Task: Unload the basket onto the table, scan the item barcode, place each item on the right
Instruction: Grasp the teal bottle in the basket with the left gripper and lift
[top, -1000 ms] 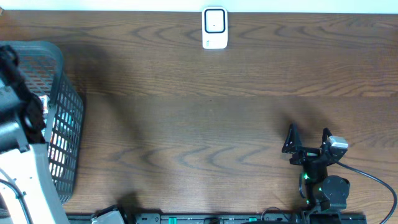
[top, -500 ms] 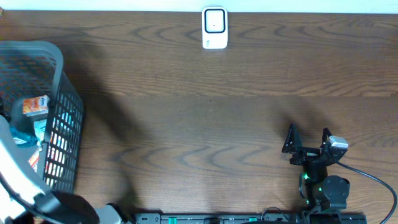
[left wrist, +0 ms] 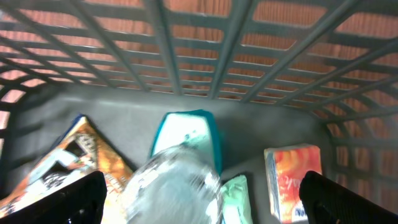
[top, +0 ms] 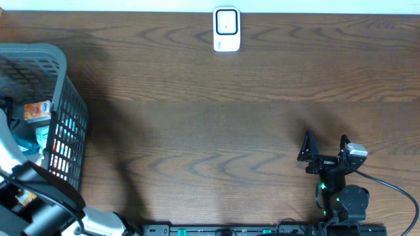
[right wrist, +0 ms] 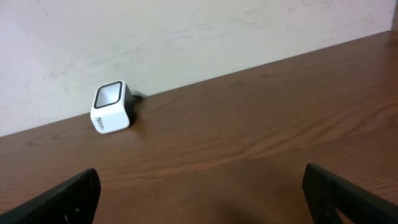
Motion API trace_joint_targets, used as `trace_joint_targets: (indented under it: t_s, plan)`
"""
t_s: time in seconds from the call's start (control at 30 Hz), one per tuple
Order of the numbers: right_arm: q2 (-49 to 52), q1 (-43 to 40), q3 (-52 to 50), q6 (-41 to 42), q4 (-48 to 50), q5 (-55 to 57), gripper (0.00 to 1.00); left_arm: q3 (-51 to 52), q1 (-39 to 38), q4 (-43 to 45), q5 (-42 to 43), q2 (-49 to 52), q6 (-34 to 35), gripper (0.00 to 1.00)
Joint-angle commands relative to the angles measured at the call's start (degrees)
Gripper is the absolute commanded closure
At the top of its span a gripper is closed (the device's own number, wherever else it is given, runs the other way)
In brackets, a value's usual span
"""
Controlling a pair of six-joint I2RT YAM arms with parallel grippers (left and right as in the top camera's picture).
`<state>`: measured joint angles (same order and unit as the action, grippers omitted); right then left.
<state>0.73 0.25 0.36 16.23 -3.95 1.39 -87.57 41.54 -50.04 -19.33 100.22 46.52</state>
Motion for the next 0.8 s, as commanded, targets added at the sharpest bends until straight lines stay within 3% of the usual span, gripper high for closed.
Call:
trace_joint_targets:
  t_s: [0.0,0.5,0.53,0.67,0.7,0.77]
  plan:
    - [-0.24,0.17,-0.04,-0.66,-0.17,0.63,0.01,-0.81,0.57,1.09,0.04,2.27,0.28,0.02]
    - [-0.24,0.17,-0.04,-0.66,-0.17,0.63,0.01,-0.79,1.57,3.19,0.09,9.4,-3.87,0.02]
    - [-0.24,0.17,-0.04,-0.66,-0.15,0.63,0.01,-0.79,1.57,3.23,0.07,9.84,-4.59,0.04]
    - [-0.24,0.17,-0.04,-0.66,-0.17,0.63,0.01,-0.81,1.57,3.69,0.04,9.4,-7.67,0.49]
    - [-0.24,0.17,-0.04,-0.66,-0.17,0.63,0.01,-0.81,1.57,3.93,0.04,8.9,-8.61,0.56]
    - [-0.24,0.17,-0.04,-0.66,-0.15,0.63,0.01,-0.85,1.57,4.2,0.02,7.56,-9.55,0.6]
